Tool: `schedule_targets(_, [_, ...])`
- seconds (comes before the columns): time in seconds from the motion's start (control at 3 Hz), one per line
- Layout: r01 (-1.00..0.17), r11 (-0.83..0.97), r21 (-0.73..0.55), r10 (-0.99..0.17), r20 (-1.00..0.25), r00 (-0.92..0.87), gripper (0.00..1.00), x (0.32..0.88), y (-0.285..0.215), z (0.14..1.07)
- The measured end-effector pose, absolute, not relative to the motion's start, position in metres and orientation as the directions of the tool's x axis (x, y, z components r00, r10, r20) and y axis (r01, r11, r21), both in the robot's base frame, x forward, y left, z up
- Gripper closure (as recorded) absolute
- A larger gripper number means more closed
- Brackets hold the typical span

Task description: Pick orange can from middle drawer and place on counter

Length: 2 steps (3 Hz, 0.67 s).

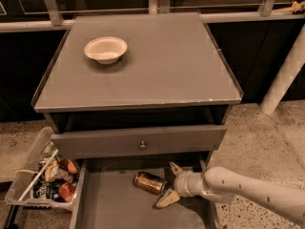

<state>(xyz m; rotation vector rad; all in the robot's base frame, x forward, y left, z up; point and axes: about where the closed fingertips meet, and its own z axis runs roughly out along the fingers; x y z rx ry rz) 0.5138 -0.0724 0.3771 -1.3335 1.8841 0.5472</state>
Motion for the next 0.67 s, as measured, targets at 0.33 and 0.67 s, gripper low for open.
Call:
schedule_targets(0.33, [-0.916,0.395,-0.066,-0.571,-0.799,-0.189,0.0,0.524,-0.062,0.37])
schedule_targets(0.67, [-0.92,0.391,-0.036,-0.536,-0.821,-0.196,0.0,0.526,-0.044,0.367])
